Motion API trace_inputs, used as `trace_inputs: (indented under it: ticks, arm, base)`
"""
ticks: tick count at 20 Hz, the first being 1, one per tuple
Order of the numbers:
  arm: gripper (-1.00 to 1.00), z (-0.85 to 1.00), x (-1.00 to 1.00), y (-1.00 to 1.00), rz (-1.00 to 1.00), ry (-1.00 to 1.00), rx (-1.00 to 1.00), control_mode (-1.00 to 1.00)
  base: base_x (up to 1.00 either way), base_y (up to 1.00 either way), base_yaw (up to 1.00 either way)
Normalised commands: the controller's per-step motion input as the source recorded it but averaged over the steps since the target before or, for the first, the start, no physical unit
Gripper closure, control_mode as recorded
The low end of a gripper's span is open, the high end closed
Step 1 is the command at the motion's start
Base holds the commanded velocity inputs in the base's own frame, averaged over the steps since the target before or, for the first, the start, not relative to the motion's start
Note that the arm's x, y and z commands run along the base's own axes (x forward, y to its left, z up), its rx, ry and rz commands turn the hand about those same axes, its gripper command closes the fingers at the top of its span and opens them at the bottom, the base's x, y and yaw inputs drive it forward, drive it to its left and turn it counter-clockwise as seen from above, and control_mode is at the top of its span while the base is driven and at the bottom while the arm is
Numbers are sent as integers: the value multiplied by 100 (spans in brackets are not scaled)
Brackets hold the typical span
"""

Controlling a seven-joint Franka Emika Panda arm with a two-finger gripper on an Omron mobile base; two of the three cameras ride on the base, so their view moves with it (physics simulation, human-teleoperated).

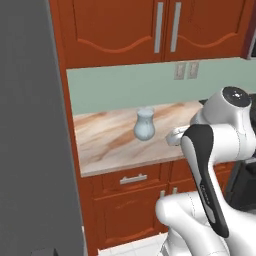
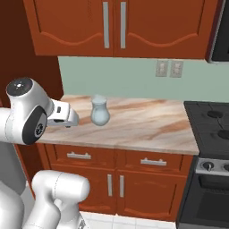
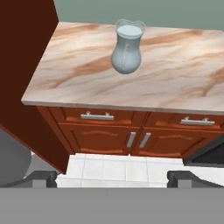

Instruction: Move the hotdog bun and peach from the top shelf to the second highest shelf to make space. Then, place the pitcher from the counter on the cleared top shelf.

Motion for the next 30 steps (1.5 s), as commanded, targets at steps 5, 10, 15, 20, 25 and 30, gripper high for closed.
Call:
trace_inputs:
  ticks: [5, 10, 15, 20, 25, 30]
  arm:
    - [-100, 0, 0, 0, 0, 0, 0, 100]
    - [-100, 0, 0, 0, 0, 0, 0, 100]
    - [-100, -15, 17, -26, 3, -4, 1, -100]
    - [-100, -28, 47, -11, 1, -8, 0, -100]
    - [-100, -18, 58, 0, 0, -7, 0, -100]
    - [-100, -17, 65, 1, 0, -1, 0, -100]
  base:
    - [36, -33, 29]
    - [17, -46, 19]
    - [8, -19, 4]
    - [0, 0, 0]
    - [0, 0, 0]
    - [0, 0, 0]
